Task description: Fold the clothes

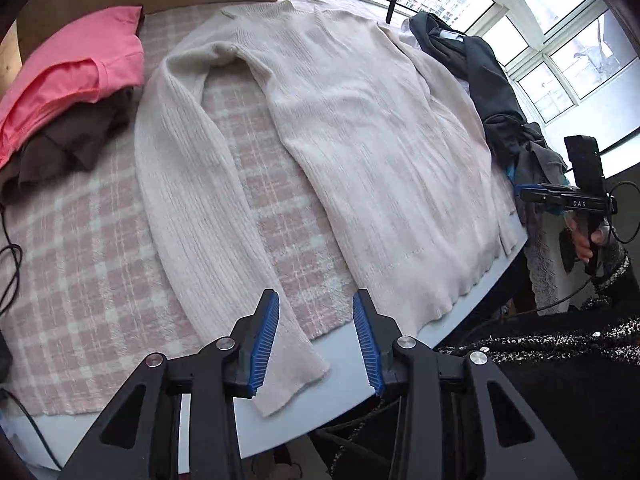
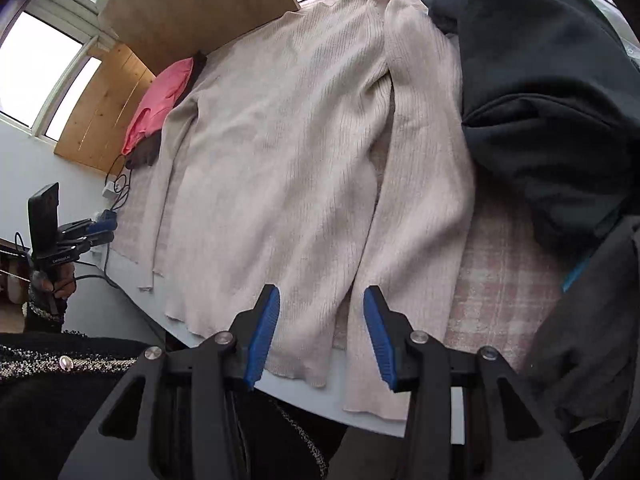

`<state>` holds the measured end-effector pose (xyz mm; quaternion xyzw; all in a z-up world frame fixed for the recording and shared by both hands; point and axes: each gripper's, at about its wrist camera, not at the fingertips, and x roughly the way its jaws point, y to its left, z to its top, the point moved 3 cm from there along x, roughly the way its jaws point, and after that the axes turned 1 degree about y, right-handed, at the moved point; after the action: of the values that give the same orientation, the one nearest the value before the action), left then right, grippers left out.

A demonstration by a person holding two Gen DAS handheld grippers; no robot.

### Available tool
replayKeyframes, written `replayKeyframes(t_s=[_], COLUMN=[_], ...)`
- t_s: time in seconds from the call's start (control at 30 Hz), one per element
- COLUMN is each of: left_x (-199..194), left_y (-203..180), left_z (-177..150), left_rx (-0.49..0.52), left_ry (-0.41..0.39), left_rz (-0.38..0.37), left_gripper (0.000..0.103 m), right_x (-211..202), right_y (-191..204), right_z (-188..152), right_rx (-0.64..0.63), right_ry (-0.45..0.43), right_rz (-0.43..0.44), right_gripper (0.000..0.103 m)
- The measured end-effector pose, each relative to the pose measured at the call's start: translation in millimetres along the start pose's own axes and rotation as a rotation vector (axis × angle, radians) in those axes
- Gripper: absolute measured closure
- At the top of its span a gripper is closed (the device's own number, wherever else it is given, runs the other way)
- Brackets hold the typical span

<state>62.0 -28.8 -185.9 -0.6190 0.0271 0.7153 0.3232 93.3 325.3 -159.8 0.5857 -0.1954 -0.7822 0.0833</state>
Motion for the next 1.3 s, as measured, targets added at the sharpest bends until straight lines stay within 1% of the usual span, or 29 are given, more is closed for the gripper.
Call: replayKeyframes(t_s=[0.07, 0.13, 0.17, 0.27, 0.3, 0.33, 0.37, 0.43, 0.5, 0.6, 0.67, 0.77, 0.83, 0.9, 0.97, 1.0, 1.03, 1.07, 1.13, 1.2, 1.23, 1.27, 1.3], left_x=[21.0, 33.4, 38.5, 44.5, 44.1, 43.8, 41.6, 36.8, 34.6, 39.9, 49.6, 63.5, 75.2, 87.2, 94.9, 98.0, 101.5, 105.5, 108.4, 110.7, 112.1, 114.9, 113.1], left_y=[-11.5, -23.0, -27.7, -34.1, -35.0, -35.9, -38.5, -43.8, -50.3, -59.4, -64.6, -75.4, -86.3, -98.0, -107.3, -110.4, -111.8, -113.6, -119.6, -122.5, -124.1, -124.4, -124.5], left_z=[-3.0, -5.3, -6.4, -10.7, -12.4, -14.2, -15.7, -18.7, -21.2, -22.7, -22.3, -18.3, -15.2, -13.3, -9.5, -7.6, -6.1, -4.9, -2.0, -0.8, -0.6, -0.8, -1.1], left_rx=[0.03, 0.074, 0.092, 0.111, 0.107, 0.103, 0.103, 0.104, 0.1, 0.092, 0.072, 0.021, 0.011, 0.012, -0.009, -0.029, -0.051, -0.061, -0.039, -0.015, -0.003, -0.004, -0.01], left_ry=[0.036, 0.054, 0.064, 0.066, 0.063, 0.059, 0.045, 0.016, -0.013, -0.044, -0.056, -0.082, -0.084, -0.077, -0.072, -0.069, -0.06, -0.048, -0.053, -0.056, -0.062, -0.057, -0.067], left_rz=[-0.01, -0.019, -0.023, 0.002, 0.015, 0.029, 0.044, 0.074, 0.091, 0.109, 0.121, 0.063, 0.029, 0.013, 0.001, -0.008, -0.026, -0.032, 0.003, 0.05, 0.077, 0.082, 0.076], left_gripper=[0.066, 0.066, 0.066, 0.066, 0.066, 0.066, 0.066, 0.066, 0.066, 0.066, 0.066, 0.066, 0.066, 0.066, 0.066, 0.065, 0.061, 0.059, 0.058, 0.063, 0.085, 0.097, 0.097], right_x=[20.2, 40.6, 47.2, 60.6, 61.5, 61.5, 61.2, 50.7, 26.7, -12.2, -20.9, -16.1, -13.3, -11.6, -12.7, -13.6, -14.2, -14.9, -15.0, -13.9, -13.3, -13.8, -14.5], right_y=[6.6, 12.3, 13.9, 18.4, 20.4, 21.4, 22.1, 21.0, 10.5, -27.0, -49.0, -58.4, -59.1, -58.8, -59.7, -59.5, -58.8, -58.2, -58.3, -58.7, -58.9, -59.2, -59.4], right_z=[-7.2, -11.6, -12.9, -15.2, -15.0, -14.8, -14.5, -11.8, -7.2, -0.6, 4.8, 12.6, 17.0, 20.6, 21.5, 21.0, 20.7, 20.3, 19.6, 19.4, 19.3, 19.2, 19.3], right_rx=[0.009, 0.008, -0.002, -0.041, -0.059, -0.072, -0.083, -0.088, -0.064, 0.033, 0.072, 0.062, 0.038, 0.012, 0.004, -0.004, -0.011, -0.016, -0.023, -0.027, -0.029, -0.027, -0.025], right_ry=[0.024, 0.044, 0.042, 0.024, 0.015, 0.008, 0.003, -0.028, -0.083, -0.174, -0.173, -0.145, -0.134, -0.119, -0.111, -0.109, -0.11, -0.112, -0.109, -0.106, -0.105, -0.106, -0.107], right_rz=[0.001, -0.023, -0.042, -0.09, -0.099, -0.1, -0.099, -0.061, -0.041, -0.044, -0.106, -0.072, -0.087, -0.104, -0.091, -0.089, -0.089, -0.089, -0.085, -0.086, -0.086, -0.086, -0.084], right_gripper=[0.06, 0.06, 0.06, 0.058, 0.063, 0.075, 0.097, 0.097, 0.098, 0.098, 0.098, 0.098, 0.098, 0.097, 0.097, 0.097, 0.097, 0.097, 0.097, 0.097, 0.097, 0.097, 0.097])
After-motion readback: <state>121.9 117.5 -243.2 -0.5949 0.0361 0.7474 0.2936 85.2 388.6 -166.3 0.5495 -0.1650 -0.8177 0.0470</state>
